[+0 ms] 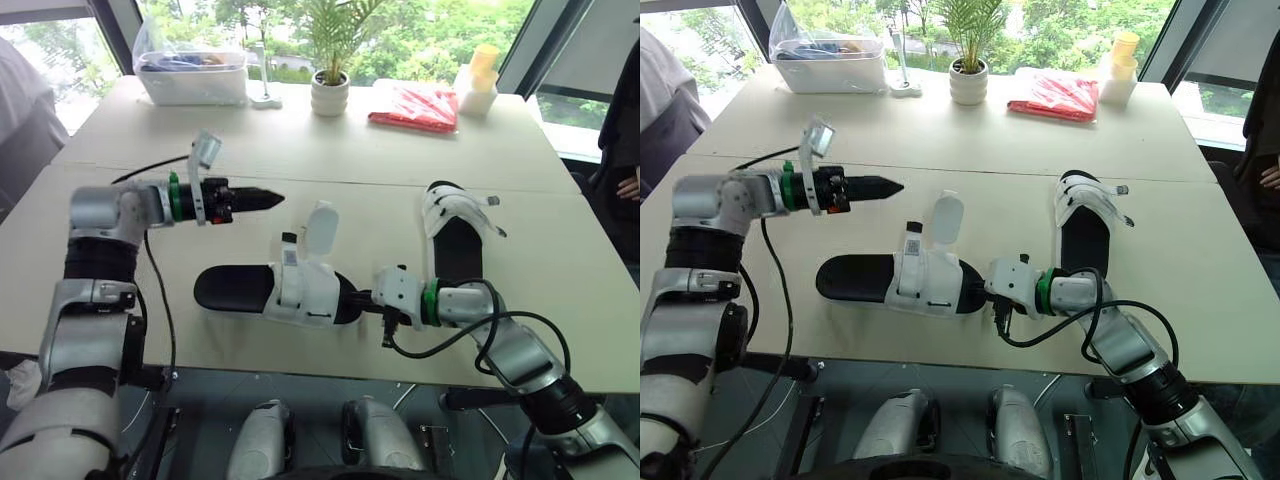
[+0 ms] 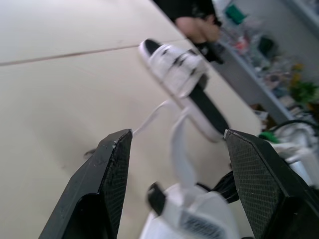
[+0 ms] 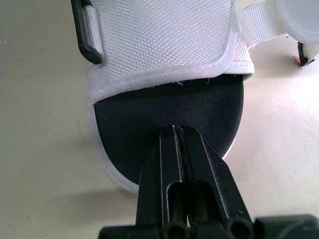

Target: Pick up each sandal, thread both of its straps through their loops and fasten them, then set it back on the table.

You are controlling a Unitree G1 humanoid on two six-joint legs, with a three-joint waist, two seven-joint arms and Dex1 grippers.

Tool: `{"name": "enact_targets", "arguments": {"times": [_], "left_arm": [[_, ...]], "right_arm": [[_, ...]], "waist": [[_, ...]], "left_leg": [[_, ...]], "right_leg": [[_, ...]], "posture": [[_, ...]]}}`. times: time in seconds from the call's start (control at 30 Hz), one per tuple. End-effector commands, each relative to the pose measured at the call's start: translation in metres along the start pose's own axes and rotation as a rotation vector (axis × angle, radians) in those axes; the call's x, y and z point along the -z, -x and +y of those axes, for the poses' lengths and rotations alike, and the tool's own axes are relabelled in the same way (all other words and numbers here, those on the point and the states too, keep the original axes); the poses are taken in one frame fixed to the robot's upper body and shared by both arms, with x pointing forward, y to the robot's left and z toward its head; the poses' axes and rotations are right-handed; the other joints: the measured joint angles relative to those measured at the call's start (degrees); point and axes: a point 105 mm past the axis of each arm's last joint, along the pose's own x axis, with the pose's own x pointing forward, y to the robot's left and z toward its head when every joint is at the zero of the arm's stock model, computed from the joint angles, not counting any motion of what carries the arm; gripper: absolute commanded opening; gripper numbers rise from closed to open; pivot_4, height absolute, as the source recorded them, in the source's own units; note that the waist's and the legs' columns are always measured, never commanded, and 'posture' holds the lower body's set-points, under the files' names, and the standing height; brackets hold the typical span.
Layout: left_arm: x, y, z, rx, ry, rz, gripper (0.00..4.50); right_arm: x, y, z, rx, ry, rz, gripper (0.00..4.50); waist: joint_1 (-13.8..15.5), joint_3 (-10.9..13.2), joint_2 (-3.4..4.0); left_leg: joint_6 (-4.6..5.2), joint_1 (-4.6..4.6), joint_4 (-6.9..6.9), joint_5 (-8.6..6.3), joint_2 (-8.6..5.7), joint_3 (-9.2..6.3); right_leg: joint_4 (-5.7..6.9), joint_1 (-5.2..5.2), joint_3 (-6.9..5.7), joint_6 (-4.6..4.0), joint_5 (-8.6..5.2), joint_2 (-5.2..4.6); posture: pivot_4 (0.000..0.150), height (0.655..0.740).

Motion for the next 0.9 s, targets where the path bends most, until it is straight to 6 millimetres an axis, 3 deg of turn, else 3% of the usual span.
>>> {"name": "enact_targets", "arguments": {"times": [0.03,0.17,0.23,0.3,0.43,0.57,0.67,0.8,0.9], "left_arm": [[0.001,-0.013,-0.019,0.079,-0.073,0.023,2.65],[0.042,-0.020,-0.016,0.076,-0.208,0.196,0.80],[0.068,-0.019,-0.001,0.026,-0.272,0.310,0.02],[0.086,-0.017,0.009,-0.004,-0.307,0.385,0.02],[0.101,-0.011,0.017,-0.028,-0.295,0.436,0.02],[0.101,-0.009,0.041,-0.142,-0.284,0.444,0.02],[0.100,-0.010,0.047,-0.160,-0.288,0.446,0.02],[0.085,-0.014,0.063,-0.237,-0.272,0.397,0.02],[0.047,-0.015,0.051,-0.195,-0.110,0.229,0.02]], "right_arm": [[0.056,-0.004,0.037,-0.111,-0.143,0.203,0.00],[0.056,-0.004,0.036,-0.108,-0.144,0.205,0.00],[0.057,-0.004,0.036,-0.107,-0.143,0.206,0.00],[0.057,-0.004,0.036,-0.109,-0.142,0.208,0.00],[0.056,-0.004,0.036,-0.108,-0.143,0.207,0.00],[0.057,-0.005,0.037,-0.113,-0.144,0.208,0.00],[0.057,-0.005,0.037,-0.113,-0.144,0.207,0.00],[0.057,-0.005,0.038,-0.113,-0.141,0.208,0.00],[0.056,-0.005,0.038,-0.109,-0.141,0.206,0.00]], "waist": [[0.00,0.00,0.01],[-0.01,-0.03,0.12],[0.02,-0.03,0.11],[0.04,-0.03,0.11],[0.02,-0.04,0.10],[0.09,-0.09,0.11],[0.05,-0.13,0.09],[0.10,-0.13,0.03],[0.05,-0.12,-0.08]], "left_leg": [[0.00,0.00,0.00,0.00,0.00,0.00],[0.00,0.02,-0.01,0.00,0.00,0.01],[-0.01,0.01,-0.02,0.00,0.00,0.01],[-0.01,0.02,-0.02,0.00,0.00,0.01],[0.00,0.01,-0.02,-0.01,0.00,0.00],[0.02,0.06,-0.03,-0.02,0.00,0.00],[0.05,0.09,-0.03,-0.03,0.00,0.00],[0.09,0.04,-0.02,-0.05,0.00,0.00],[0.10,-0.05,0.04,-0.05,0.00,0.00]], "right_leg": [[0.00,0.01,0.00,0.00,0.00,0.00],[0.00,0.01,0.00,0.00,0.00,0.00],[0.00,0.00,0.00,0.00,0.00,0.00],[-0.01,0.00,0.00,-0.01,0.00,0.00],[-0.04,-0.04,0.00,-0.01,0.00,0.00],[-0.07,-0.03,0.00,-0.01,0.00,0.00],[-0.10,-0.02,0.00,-0.01,0.00,0.00],[-0.12,-0.01,-0.02,0.00,0.00,0.00],[-0.07,0.00,-0.02,0.01,0.00,0.00]], "posture": [[0.150,0.7241],[0.150,0.7241],[0.150,0.7241],[0.150,0.7241],[0.150,0.7241],[0.150,0.7241],[0.150,0.7241],[0.150,0.7241],[0.150,0.7241]]}}
